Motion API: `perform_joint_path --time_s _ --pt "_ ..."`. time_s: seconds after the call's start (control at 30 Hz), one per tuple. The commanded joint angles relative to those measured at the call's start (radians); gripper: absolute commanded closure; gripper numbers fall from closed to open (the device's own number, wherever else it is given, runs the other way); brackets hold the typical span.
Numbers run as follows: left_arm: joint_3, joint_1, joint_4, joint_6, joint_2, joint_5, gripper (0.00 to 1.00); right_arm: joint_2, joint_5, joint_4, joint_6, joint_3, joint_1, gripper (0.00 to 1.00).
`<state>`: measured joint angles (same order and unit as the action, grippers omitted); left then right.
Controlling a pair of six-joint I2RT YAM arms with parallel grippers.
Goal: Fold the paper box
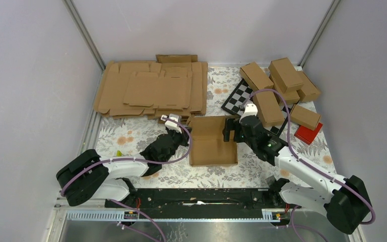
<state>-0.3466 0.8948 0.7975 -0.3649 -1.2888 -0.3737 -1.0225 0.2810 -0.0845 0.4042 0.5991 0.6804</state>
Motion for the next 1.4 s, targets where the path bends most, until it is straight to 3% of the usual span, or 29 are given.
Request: perform_joint_path --time_s 0.0,0.17,0.37,0.47,0.57,0.63,0.83,1.23,1.37 --pt "-0.039 0.001 -0.005 0.055 0.025 0.024 1.00 0.035 -0.058 -0.165 -0.130 0.152 0.001 0.01" --pt "-0.056 0.000 -0.017 0.113 0.017 0.039 1.00 0.000 -0.020 -0.364 -0.198 0.321 0.002 0.00" --pt "-0.073 0.000 -0.028 0.156 0.008 0.055 1.00 -0.089 0.020 -0.481 -0.222 0.520 0.001 0.00" --pt "-0.081 0.000 -0.038 0.182 0.008 0.061 1.00 -0.162 0.050 -0.529 -0.160 0.623 -0.050 0.00" --pt "-0.084 0.001 -0.040 0.195 0.006 0.061 1.00 -0.215 -0.118 -0.529 -0.028 0.689 -0.194 0.00" --pt "-0.084 0.001 -0.039 0.199 0.006 0.071 1.00 -0.247 -0.149 -0.526 0.065 0.716 -0.243 0.01" --pt "-0.071 0.002 -0.016 0.207 0.009 0.090 1.00 -0.337 -0.148 -0.527 0.256 0.718 -0.273 0.00" --pt "-0.065 0.009 0.007 0.219 0.013 0.100 1.00 -0.377 -0.232 -0.501 0.317 0.595 -0.279 0.01" --pt "-0.067 0.009 0.011 0.212 0.009 0.111 1.00 -0.369 -0.258 -0.497 0.332 0.550 -0.279 0.07"
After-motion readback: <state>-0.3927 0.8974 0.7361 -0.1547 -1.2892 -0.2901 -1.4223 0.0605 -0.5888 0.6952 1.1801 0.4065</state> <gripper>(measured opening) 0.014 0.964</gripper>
